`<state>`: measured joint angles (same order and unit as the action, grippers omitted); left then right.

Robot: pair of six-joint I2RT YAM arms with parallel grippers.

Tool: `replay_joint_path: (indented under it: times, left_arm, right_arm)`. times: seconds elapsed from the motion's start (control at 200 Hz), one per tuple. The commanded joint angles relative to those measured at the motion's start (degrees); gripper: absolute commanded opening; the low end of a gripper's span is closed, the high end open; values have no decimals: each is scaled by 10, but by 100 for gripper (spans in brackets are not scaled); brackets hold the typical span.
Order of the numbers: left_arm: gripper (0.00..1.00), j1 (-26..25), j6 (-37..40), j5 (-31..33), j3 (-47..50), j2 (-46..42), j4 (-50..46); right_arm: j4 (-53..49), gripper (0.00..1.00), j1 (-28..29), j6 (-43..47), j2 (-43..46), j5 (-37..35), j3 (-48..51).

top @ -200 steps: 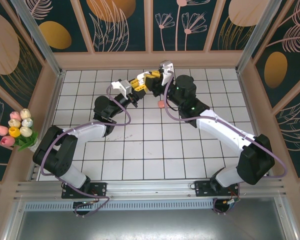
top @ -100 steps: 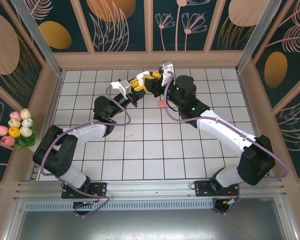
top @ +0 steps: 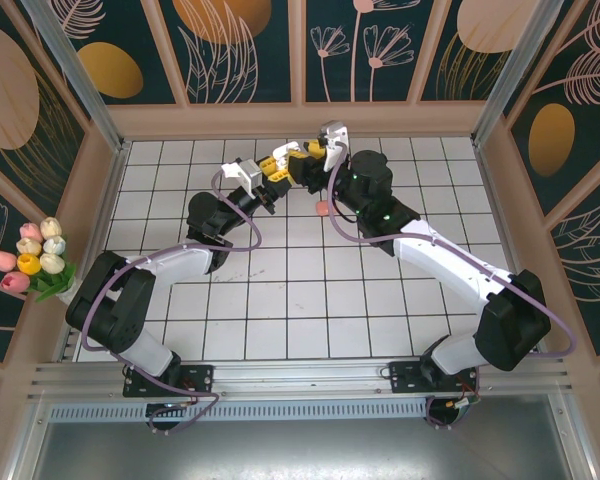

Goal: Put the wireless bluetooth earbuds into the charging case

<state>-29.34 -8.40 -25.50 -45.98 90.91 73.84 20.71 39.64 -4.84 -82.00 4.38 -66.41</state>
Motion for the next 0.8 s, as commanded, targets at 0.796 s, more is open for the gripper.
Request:
replay_joint_path:
  times: [0.796]
  left_arm:
    - [0,-3,-8,-13,-5,1,57]
  right_arm:
    - [26,54,-28,-71,4,28,-27]
